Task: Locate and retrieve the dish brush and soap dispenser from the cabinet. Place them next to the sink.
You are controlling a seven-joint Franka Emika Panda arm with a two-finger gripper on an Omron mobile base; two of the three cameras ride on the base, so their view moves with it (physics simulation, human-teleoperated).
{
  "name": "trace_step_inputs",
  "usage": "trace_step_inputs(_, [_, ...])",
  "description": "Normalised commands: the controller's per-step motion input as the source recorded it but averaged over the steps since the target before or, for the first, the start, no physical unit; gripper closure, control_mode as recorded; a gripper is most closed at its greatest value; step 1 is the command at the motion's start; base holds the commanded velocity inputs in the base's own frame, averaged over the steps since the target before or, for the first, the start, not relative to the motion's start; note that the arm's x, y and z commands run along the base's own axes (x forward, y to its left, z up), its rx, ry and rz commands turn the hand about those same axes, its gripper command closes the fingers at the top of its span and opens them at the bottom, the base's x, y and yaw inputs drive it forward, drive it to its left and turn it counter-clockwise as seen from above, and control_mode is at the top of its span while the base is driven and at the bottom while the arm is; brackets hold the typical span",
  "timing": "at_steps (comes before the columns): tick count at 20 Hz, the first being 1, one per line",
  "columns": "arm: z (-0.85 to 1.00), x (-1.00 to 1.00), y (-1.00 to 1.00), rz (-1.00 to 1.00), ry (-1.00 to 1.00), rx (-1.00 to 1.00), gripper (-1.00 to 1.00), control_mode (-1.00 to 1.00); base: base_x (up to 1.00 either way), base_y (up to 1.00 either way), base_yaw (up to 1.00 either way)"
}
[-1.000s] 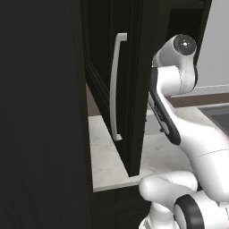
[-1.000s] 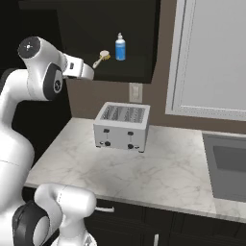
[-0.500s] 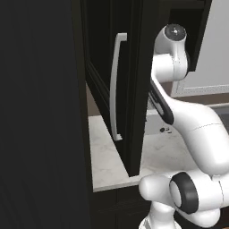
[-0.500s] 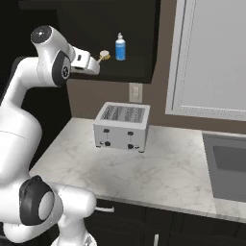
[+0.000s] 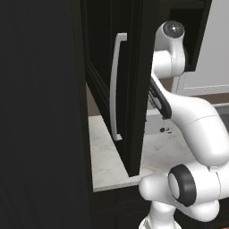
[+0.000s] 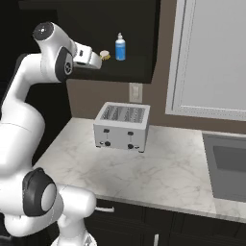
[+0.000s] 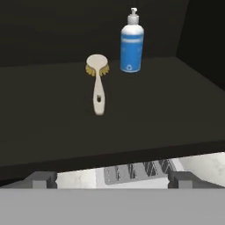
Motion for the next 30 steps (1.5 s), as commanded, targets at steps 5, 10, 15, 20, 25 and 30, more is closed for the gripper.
trace_step_inputs(5, [0.0, 0.19, 0.0, 0.01, -0.19, 0.0, -1.0, -1.0, 0.0, 0.0, 0.0])
trace_step_inputs(10, [0.0, 0.12, 0.0, 0.0, -0.04, 0.0, -1.0, -1.0, 0.0, 0.0, 0.0])
trace_step_inputs(15, [0.0, 0.11, 0.0, 0.0, 0.01, 0.0, -1.0, -1.0, 0.0, 0.0, 0.0])
trace_step_inputs(20, [0.0, 0.18, 0.0, 0.0, 0.04, 0.0, -1.0, -1.0, 0.0, 0.0, 0.0])
trace_step_inputs(25, [-0.01, 0.29, 0.0, 0.0, 0.0, 0.0, -1.0, -1.0, 0.0, 0.0, 0.0])
trace_step_inputs(30, [0.0, 0.3, 0.0, 0.01, 0.0, 0.0, -1.0, -1.0, 0.0, 0.0, 0.0])
